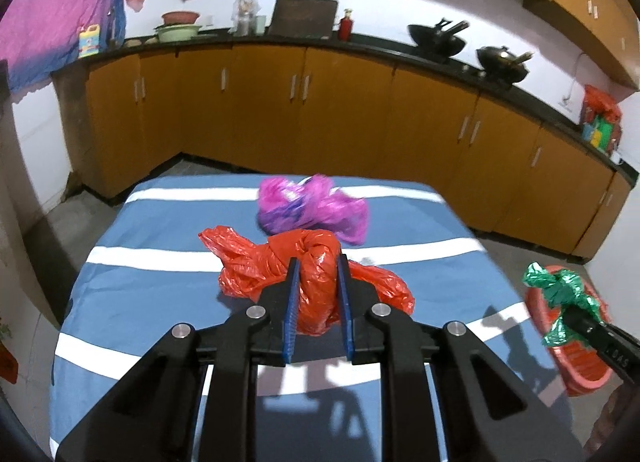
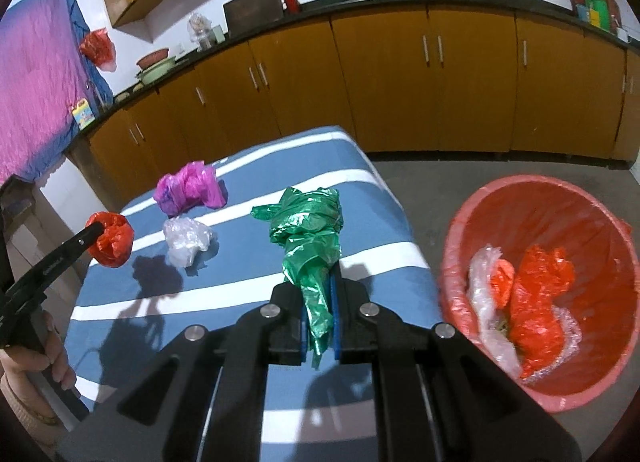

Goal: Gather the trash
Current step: 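Carry the green and red bags over the red basket and release both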

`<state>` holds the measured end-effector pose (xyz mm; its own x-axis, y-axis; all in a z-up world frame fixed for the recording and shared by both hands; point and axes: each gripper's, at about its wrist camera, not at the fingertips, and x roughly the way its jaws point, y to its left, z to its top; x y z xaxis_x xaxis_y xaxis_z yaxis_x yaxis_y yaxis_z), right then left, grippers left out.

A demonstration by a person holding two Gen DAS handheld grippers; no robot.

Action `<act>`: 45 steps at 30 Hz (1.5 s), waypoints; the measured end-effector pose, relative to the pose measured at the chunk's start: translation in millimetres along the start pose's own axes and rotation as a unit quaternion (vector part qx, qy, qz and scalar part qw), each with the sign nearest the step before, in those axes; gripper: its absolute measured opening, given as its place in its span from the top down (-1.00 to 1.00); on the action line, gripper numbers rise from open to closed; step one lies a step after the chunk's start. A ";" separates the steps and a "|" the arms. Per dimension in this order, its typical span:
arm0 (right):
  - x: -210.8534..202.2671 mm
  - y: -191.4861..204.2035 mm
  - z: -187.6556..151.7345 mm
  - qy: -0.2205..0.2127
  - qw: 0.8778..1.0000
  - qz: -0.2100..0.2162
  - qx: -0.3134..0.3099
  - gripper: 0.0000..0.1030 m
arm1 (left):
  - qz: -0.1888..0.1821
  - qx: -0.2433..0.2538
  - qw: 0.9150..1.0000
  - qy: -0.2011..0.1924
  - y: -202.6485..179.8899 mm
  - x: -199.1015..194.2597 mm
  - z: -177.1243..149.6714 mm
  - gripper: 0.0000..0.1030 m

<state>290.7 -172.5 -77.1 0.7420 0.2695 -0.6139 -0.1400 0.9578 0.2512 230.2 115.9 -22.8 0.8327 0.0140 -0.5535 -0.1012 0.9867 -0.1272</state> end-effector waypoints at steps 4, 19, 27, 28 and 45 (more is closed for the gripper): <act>-23.0 -14.7 0.0 -0.015 1.000 -0.004 0.008 0.80 | -0.029 0.010 0.999 -0.017 -26.7 -15.5 4.6 0.65; -103.4 -97.2 -8.7 -0.070 0.993 -0.080 0.049 0.80 | -0.137 0.059 0.988 -0.032 -138.1 -41.4 -6.7 0.66; -123.4 -131.2 -13.8 -0.087 0.987 -0.116 0.066 0.80 | -0.185 0.079 0.979 -0.026 -185.6 -44.9 -16.1 0.66; -124.4 -133.3 -14.3 -0.088 0.987 -0.119 0.068 0.80 | -0.189 0.081 0.978 -0.025 -187.8 -46.3 -17.8 0.66; -129.1 -169.0 -16.0 -0.096 0.981 -0.143 0.088 0.80 | -0.232 0.122 0.965 0.000 -253.6 -29.8 -41.4 0.66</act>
<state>208.1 -367.5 -52.3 0.8462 -0.0477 -0.5307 0.1948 0.9547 0.2248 208.5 -141.4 -8.1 0.7580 -0.4378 -0.4835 0.4131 0.8959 -0.1636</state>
